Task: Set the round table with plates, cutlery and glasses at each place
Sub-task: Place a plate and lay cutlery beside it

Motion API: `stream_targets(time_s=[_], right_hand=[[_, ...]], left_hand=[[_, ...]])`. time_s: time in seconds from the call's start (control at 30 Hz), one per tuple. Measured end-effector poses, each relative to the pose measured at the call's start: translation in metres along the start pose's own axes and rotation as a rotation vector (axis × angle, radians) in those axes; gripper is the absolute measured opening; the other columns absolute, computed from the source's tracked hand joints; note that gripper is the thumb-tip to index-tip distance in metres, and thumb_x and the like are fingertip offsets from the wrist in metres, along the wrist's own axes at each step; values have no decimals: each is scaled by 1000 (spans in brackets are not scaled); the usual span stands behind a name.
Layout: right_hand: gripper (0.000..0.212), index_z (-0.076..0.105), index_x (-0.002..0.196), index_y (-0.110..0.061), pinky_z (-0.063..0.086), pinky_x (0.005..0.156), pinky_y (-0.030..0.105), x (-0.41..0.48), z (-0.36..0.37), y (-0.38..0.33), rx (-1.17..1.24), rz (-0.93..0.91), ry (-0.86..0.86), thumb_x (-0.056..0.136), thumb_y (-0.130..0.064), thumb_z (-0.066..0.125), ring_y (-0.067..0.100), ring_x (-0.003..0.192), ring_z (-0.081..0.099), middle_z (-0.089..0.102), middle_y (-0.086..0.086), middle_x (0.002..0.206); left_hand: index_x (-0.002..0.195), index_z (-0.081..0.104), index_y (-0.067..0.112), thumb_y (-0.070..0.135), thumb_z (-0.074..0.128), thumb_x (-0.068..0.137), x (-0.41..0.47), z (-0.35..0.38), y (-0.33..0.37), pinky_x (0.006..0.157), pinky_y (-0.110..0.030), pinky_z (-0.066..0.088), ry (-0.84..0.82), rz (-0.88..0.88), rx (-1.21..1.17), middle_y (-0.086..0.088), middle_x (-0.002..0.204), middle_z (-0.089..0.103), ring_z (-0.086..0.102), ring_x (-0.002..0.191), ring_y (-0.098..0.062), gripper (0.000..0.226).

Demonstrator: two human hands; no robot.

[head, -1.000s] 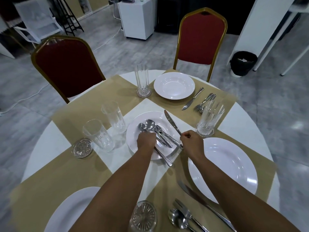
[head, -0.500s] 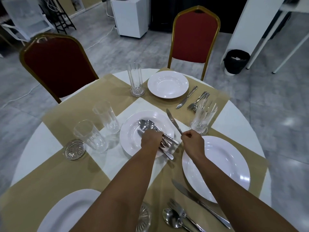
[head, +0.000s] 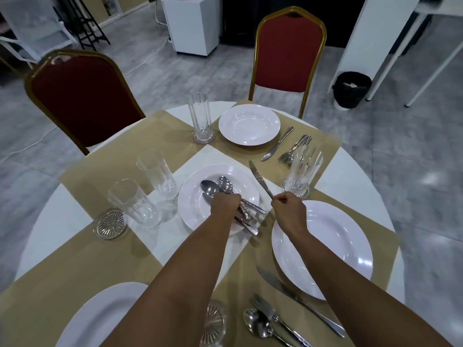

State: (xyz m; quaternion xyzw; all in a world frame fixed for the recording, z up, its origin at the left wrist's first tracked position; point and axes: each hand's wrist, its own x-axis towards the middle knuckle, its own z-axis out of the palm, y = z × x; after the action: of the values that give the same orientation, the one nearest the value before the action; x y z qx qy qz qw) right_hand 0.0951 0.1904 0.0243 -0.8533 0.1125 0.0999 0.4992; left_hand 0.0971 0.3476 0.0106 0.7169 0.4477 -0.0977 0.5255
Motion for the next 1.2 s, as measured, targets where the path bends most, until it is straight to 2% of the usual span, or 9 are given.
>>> stream_targets(time_s=[0.17, 0.33, 0.47, 0.6, 0.77, 0.93, 1.03, 1.13, 1.2], right_hand=[[15, 69, 96, -10, 41, 74, 24, -8, 8, -7, 9, 5, -30, 87, -10, 57, 18, 85, 60, 66, 1, 91], [18, 70, 99, -10, 39, 74, 23, -16, 17, -10, 5, 18, -50, 87, -10, 56, 16, 85, 59, 67, 1, 93], [20, 70, 100, -11, 39, 70, 23, -27, 21, -11, 16, 45, -48, 88, -11, 54, 16, 86, 57, 68, 1, 98], [16, 67, 98, -12, 38, 58, 20, -39, 24, -11, 69, 93, -40, 90, -11, 54, 19, 85, 58, 65, 1, 95], [7, 66, 84, -14, 53, 85, 39, -52, 30, -6, 113, 164, -48, 84, -13, 59, 27, 92, 65, 69, 5, 93], [9, 66, 87, -15, 41, 66, 25, -71, 34, -10, 145, 185, -54, 84, -8, 61, 21, 82, 58, 63, 0, 84], [13, 66, 89, -19, 41, 74, 24, -86, 36, -13, 139, 185, -51, 85, -7, 61, 20, 85, 59, 61, -2, 88], [12, 63, 89, -15, 45, 72, 27, -100, 42, -13, 199, 224, -77, 86, -4, 61, 23, 87, 59, 61, 3, 90], [13, 59, 82, -13, 46, 64, 29, -110, 48, -12, 244, 252, -116, 85, -1, 59, 25, 76, 58, 59, 9, 84]], left_hand=[[86, 62, 4, 21, 67, 81, -2, -14, -9, 76, -31, 52, -11, -13, -93, -3, 67, 57, 58, 70, -21, 19], [62, 60, 6, 17, 71, 78, -7, -36, -20, 43, -20, 34, -60, 5, -136, -3, 49, 53, 45, 43, -16, 22], [69, 66, 2, 11, 69, 81, -10, -50, -34, 48, -22, 39, -101, 38, -214, -10, 66, 62, 51, 53, -16, 15], [66, 66, 7, 17, 71, 84, -17, -60, -46, 41, -16, 39, -99, 67, -294, 2, 48, 61, 51, 50, -13, 22], [72, 68, 8, 23, 65, 90, -33, -73, -59, 36, -12, 33, -128, 85, -270, -1, 63, 61, 50, 53, -13, 23], [75, 67, 8, 17, 63, 90, -43, -91, -72, 44, -18, 33, -139, 102, -277, -4, 61, 56, 45, 47, -15, 18], [75, 65, 8, 16, 65, 89, -46, -103, -83, 36, -15, 23, -150, 129, -302, -6, 55, 50, 35, 35, -14, 16], [86, 69, 11, 17, 68, 88, -52, -119, -93, 38, -15, 29, -125, 143, -279, -6, 60, 53, 41, 46, -15, 6], [90, 70, 10, 17, 68, 88, -54, -129, -101, 38, -15, 31, -133, 152, -281, -6, 64, 56, 43, 51, -16, 7]])
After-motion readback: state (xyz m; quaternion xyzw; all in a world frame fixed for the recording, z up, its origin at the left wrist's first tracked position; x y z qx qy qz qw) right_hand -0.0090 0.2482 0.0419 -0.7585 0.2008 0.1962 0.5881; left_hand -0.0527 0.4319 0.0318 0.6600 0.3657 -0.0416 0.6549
